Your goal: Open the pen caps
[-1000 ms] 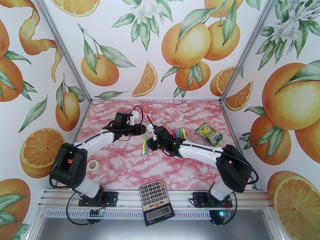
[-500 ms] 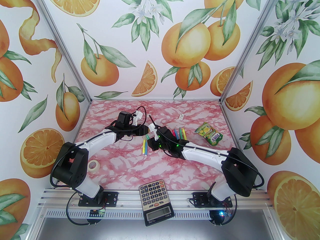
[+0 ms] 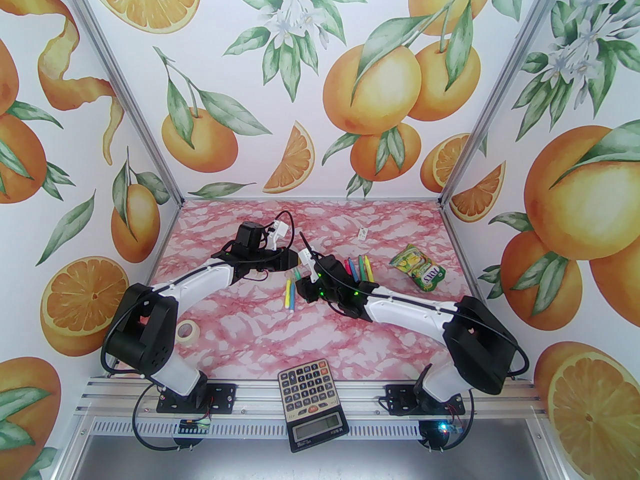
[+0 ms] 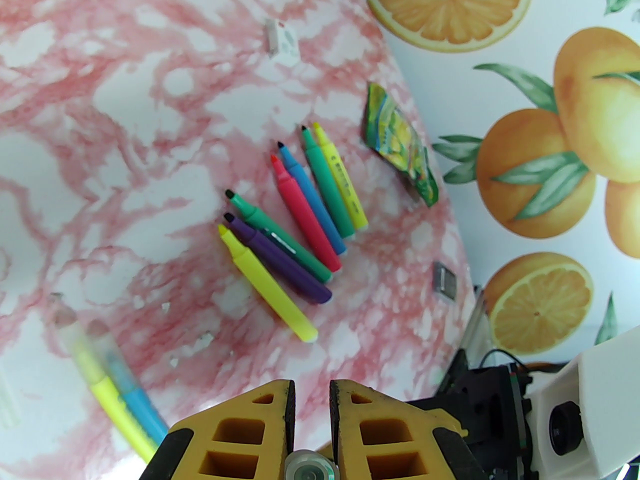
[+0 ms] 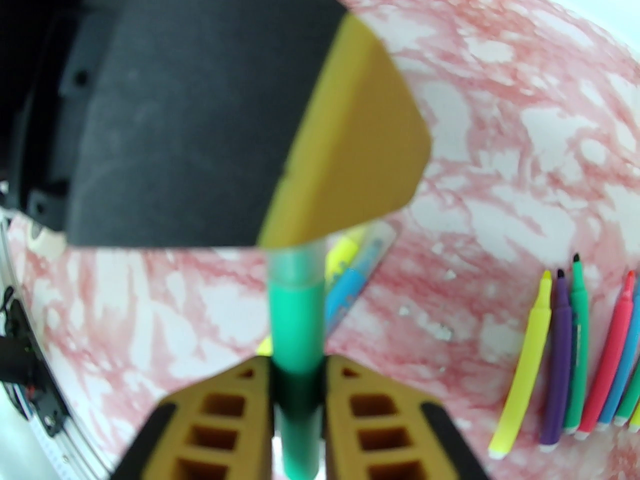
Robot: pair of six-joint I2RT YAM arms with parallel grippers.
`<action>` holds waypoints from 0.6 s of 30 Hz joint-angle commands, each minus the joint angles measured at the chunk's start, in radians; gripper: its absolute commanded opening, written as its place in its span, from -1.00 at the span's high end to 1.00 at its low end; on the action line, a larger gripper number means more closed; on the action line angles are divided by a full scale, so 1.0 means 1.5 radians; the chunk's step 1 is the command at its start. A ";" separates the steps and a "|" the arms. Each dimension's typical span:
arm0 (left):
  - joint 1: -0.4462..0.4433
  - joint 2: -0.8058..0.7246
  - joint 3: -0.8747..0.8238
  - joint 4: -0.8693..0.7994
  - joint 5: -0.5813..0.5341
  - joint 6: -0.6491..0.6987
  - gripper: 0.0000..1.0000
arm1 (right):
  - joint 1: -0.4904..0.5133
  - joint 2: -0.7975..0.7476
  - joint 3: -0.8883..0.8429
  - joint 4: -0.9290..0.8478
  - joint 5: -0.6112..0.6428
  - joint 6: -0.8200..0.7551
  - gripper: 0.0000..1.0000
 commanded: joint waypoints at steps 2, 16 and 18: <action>-0.001 0.000 0.016 0.028 0.027 -0.005 0.99 | 0.000 -0.015 -0.008 0.029 0.010 0.000 0.31; 0.000 -0.013 0.018 0.042 0.053 -0.018 1.00 | 0.000 0.007 0.000 0.038 -0.001 -0.002 0.48; 0.000 -0.013 0.019 0.048 0.056 -0.022 1.00 | 0.000 0.006 -0.001 0.035 -0.001 -0.004 0.53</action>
